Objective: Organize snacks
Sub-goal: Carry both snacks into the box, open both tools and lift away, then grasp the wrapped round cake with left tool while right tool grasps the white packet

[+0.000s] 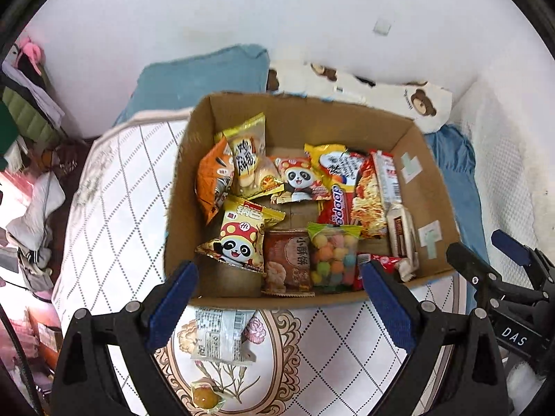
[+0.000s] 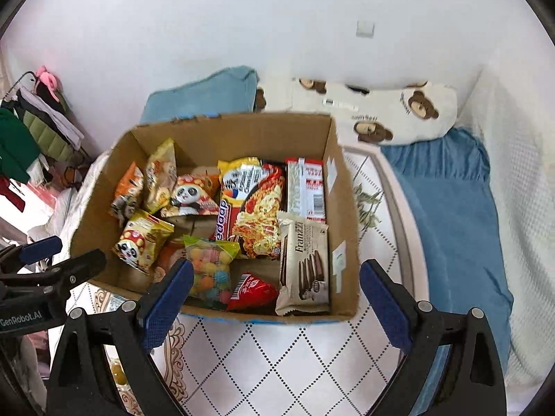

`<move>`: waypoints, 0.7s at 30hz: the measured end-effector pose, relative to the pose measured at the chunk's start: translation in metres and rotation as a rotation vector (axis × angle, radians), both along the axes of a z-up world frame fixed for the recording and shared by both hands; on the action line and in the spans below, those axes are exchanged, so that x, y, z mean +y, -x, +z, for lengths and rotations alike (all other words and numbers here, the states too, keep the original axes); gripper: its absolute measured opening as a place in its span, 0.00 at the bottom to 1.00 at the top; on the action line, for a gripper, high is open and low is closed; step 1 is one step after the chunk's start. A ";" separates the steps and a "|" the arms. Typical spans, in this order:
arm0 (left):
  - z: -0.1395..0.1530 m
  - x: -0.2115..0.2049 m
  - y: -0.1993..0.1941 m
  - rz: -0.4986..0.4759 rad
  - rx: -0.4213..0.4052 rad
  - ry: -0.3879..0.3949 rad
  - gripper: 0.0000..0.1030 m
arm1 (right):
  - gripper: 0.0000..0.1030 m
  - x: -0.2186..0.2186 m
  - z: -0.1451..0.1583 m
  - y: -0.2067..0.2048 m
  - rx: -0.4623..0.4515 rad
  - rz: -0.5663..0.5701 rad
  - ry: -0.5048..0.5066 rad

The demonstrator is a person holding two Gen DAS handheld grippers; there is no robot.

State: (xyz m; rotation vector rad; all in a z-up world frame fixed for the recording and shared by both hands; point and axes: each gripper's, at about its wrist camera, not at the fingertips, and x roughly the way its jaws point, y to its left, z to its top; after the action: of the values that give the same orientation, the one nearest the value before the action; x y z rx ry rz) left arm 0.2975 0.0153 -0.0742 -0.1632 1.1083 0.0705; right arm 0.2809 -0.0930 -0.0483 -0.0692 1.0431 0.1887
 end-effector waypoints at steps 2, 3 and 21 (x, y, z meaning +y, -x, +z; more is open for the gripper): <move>0.007 -0.003 0.009 0.001 -0.024 -0.008 0.94 | 0.95 -0.002 0.011 0.013 -0.032 0.001 -0.002; 0.011 -0.006 0.016 -0.001 -0.039 -0.022 0.94 | 0.95 -0.002 0.015 0.020 -0.046 0.003 -0.001; 0.043 -0.014 0.083 0.032 -0.172 -0.042 0.94 | 0.95 -0.012 0.048 0.092 -0.108 -0.007 -0.076</move>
State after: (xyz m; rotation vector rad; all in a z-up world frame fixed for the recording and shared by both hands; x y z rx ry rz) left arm 0.2140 0.0016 -0.0308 -0.1469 0.9320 0.1066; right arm 0.1891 -0.1048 0.0001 -0.0070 0.9272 0.2161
